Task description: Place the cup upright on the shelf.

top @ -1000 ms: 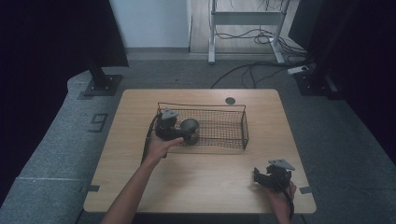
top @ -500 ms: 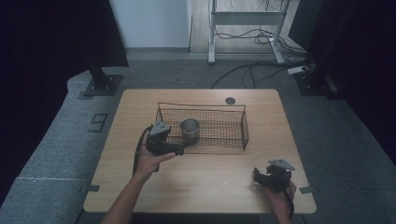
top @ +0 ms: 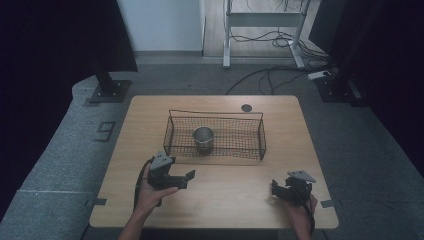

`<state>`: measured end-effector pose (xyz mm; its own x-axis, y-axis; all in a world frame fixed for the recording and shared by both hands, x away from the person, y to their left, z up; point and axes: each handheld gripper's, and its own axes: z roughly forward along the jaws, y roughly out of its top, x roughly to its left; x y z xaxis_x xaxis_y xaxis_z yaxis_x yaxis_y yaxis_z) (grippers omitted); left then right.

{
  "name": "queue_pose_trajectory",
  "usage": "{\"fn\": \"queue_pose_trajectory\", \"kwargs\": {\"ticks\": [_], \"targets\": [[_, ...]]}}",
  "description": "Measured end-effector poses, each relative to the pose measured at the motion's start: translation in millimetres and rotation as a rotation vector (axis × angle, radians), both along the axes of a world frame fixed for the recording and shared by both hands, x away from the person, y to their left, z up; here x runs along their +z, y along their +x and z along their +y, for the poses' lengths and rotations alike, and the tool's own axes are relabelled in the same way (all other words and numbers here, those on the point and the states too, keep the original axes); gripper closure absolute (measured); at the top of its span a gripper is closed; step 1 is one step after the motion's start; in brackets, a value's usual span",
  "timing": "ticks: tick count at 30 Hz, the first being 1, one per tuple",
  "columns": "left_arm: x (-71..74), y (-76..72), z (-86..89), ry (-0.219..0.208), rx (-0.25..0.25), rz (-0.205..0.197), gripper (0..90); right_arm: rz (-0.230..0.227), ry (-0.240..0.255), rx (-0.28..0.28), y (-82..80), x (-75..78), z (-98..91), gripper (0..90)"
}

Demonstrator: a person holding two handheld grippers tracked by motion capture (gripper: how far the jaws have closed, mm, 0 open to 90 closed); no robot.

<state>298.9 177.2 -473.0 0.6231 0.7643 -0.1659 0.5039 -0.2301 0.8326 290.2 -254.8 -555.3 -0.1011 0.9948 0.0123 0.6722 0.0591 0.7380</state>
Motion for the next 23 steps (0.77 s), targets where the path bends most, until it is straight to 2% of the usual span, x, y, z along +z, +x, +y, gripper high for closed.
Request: {"fn": "queue_pose_trajectory", "kwargs": {"ticks": [3, 4, 8, 10, 12, 16, 19, 23], "targets": [[-6.4, -6.2, 3.0, -0.001, 0.002, 0.009, 6.3, 0.0, 0.0, 0.0, 0.0, 0.0, 0.0, 13.1], [-13.5, -10.9, 5.2, 0.001, 0.005, 0.018, 6.3, -0.001, -0.002, 0.001, 0.1, 0.0, -0.1, 13.1], [-24.1, -15.4, 8.0, -0.012, 0.01, 0.037, 6.6, -0.001, -0.001, 0.0, 0.0, 0.0, 0.0, 13.2], [-30.0, -15.9, 7.1, 0.008, 0.001, 0.056, 6.9, -0.001, -0.001, 0.0, 0.0, 0.0, 0.0, 13.2], [-36.5, -16.8, 7.6, 0.013, 0.021, 0.06, 7.4, -0.001, -0.001, 0.0, 0.0, 0.0, 0.0, 13.2], [-41.1, -17.4, 8.7, -0.002, 0.024, 0.074, 7.4, 0.0, 0.0, 0.0, 0.0, 0.0, 0.0, 13.2], [-42.4, -17.9, 10.9, -0.008, 0.033, 0.068, 7.3, 0.0, 0.001, 0.001, 0.1, 0.0, -0.1, 13.1], [-44.4, -18.6, 11.0, 0.001, 0.038, 0.068, 7.3, 0.0, 0.001, 0.002, 0.4, 0.0, 0.0, 13.1]]}}
